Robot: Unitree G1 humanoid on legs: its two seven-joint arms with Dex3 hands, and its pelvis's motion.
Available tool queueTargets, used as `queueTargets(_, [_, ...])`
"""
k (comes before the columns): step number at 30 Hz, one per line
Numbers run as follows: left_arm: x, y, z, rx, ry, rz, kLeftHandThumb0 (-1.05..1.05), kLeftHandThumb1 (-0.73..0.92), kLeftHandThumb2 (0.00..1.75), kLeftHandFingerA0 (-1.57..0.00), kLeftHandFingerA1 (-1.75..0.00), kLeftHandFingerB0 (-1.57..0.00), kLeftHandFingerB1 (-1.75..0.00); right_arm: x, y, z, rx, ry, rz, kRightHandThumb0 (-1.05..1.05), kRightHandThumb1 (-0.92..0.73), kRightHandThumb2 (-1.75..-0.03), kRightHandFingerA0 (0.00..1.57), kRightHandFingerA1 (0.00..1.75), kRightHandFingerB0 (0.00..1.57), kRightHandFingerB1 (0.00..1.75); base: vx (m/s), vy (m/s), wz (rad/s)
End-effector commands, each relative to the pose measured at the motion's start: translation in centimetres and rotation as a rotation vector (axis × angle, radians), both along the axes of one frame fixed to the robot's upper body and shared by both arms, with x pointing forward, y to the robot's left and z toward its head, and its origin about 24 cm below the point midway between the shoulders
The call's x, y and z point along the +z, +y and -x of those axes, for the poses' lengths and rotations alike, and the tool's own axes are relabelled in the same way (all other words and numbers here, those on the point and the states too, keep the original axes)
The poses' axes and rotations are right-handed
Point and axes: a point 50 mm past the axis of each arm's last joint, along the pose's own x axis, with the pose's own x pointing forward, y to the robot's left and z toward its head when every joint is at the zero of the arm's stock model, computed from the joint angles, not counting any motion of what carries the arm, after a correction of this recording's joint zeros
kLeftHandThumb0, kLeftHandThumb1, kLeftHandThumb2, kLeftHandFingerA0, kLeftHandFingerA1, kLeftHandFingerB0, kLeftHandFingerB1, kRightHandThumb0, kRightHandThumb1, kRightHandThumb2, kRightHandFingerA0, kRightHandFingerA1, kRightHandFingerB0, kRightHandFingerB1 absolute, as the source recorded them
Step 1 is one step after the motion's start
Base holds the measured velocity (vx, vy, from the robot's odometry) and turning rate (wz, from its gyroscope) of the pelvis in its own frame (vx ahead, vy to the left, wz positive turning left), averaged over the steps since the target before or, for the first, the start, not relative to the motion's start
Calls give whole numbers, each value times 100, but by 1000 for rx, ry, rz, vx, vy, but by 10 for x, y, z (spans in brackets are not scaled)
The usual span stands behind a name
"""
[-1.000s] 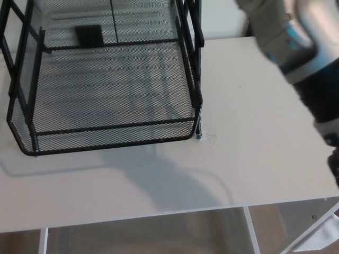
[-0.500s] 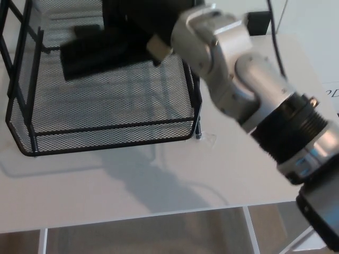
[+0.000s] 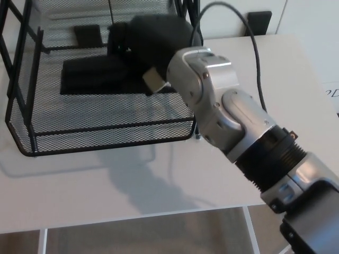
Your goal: The robot walks towards a desk on which a file tray is kept in the middle and a stapler is kept to its right. The robot lifts the stapler using its right hand and places it on the file tray.
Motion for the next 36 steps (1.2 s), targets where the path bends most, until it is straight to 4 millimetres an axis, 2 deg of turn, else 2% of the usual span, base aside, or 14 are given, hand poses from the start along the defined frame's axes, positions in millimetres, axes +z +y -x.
queueTargets(1, [4,3,-1,-39,-11,-36,-70,90,68,-58,-51,-36,-40,1,-11,-7,-30,42,96,-59,-50,-92,0,39,1,29,0,0,0])
queueTargets(2, [5,2,-1,-34,-13,-34,-70,71,107,-50,-62,-30,-52,2,-12,-9,-36,4,178,-89,-60,-92,0,6,0,5,0,0,0])
queueTargets(3, [4,2,-1,-34,-7,-38,-70,90,67,-60,-49,-36,-39,7,-12,-11,-38,10,258,-83,-63,-78,0,0,0,0,0,0,0])
queueTargets(15, [4,0,-2,-26,-12,-28,-69,71,105,-48,-60,-29,-51,37,-11,-9,-17,-41,303,-101,-65,-61,0,0,0,0,0,0,0])
queueTargets(16, [4,0,-1,-19,-15,-27,-70,89,67,-58,-50,-38,-39,40,-10,-8,-11,-70,295,-96,-63,-69,0,0,0,0,0,0,0])
queueTargets(17, [4,1,0,-16,-12,-27,-68,70,106,-50,-61,-32,-53,41,-9,-7,-9,-71,286,-100,-66,-61,0,0,0,0,0,0,0])
queueTargets(18, [3,1,1,-18,-1,-39,-69,89,66,-59,-48,-39,-39,47,-8,-5,3,-65,250,-99,-57,-80,0,0,0,0,0,0,0])
queueTargets(24, [2,1,5,-19,7,-32,-69,89,67,-57,-47,-38,-39,77,-10,11,70,-128,171,-91,-84,-65,0,0,0,0,0,0,0])
queueTargets(26, [2,2,5,-14,-4,-26,-71,89,67,-57,-47,-39,-39,90,-13,19,93,-153,136,-103,-77,-104,0,20,0,0,0,0,0])
queueTargets(30, [1,2,9,-24,7,-40,-71,90,67,-59,-47,-40,-39,118,-28,38,128,-225,96,-97,-78,-104,0,18,0,2,0,0,0])
queueTargets(31, [2,1,9,-18,10,-36,-70,71,105,-51,-60,-32,-51,136,-47,47,121,-267,59,-75,-77,-89,0,0,0,11,0,0,0])
queueTargets(32, [0,2,10,-16,12,-34,-69,89,67,-57,-47,-40,-39,144,-58,50,122,-285,28,-72,-77,-87,0,0,0,14,0,0,0])
queueTargets(35, [-1,2,12,-12,18,-20,-70,71,104,-47,-58,-33,-51,166,-109,61,79,-347,-83,-74,-69,-89,0,0,0,12,0,0,0])
queueTargets(36, [-3,2,13,-12,16,-17,-73,90,68,-53,-45,-37,-37,172,-126,65,46,-348,-99,-93,-77,-106,0,14,2,10,0,0,0])
